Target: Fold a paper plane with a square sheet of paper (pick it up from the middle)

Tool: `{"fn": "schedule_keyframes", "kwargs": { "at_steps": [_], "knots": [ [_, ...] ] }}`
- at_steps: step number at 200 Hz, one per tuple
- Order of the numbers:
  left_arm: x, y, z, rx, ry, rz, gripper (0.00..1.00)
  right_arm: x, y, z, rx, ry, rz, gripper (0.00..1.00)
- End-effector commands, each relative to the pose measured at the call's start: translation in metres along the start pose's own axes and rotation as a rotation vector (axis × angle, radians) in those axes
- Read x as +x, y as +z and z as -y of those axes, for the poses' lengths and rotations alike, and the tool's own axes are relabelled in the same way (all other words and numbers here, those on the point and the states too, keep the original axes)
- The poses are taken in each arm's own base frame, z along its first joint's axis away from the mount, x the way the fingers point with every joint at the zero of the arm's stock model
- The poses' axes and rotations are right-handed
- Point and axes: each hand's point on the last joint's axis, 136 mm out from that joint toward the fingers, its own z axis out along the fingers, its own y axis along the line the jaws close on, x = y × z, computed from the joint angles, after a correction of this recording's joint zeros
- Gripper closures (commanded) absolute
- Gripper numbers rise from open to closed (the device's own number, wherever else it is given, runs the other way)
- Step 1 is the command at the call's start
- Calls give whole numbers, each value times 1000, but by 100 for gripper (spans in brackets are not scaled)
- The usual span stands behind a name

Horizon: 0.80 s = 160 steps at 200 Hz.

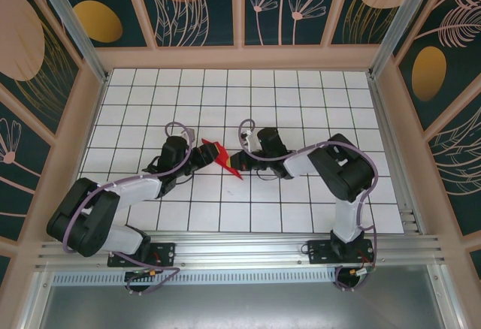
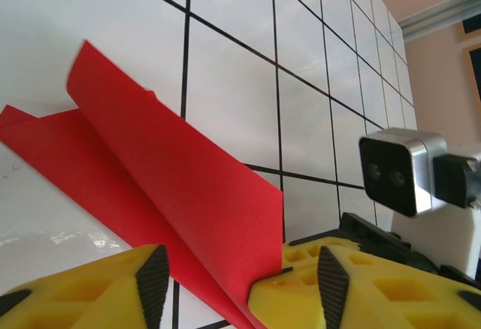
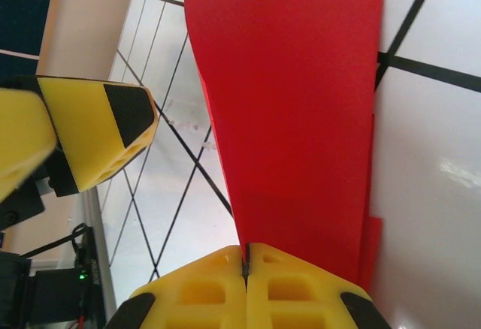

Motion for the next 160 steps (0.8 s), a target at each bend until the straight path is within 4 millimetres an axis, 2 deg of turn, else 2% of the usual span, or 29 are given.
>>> {"fn": "schedule_keyframes", "kwargs": {
  "at_steps": [1,71,125,160],
  "knots": [
    [-7,-4,15,71,43,25,47,-4,7,-9,-55,22,-35,100],
    [-4,8,25,118,89,-17,53,-7,19,-3,-56,71,-80,100],
    [-7,18,23,107,87,-22,60,-5,21,6,-48,122,-94,100],
    [-9,29,12,45,72,-29,67,-6,20,12,-35,146,-97,100]
  ]
}}
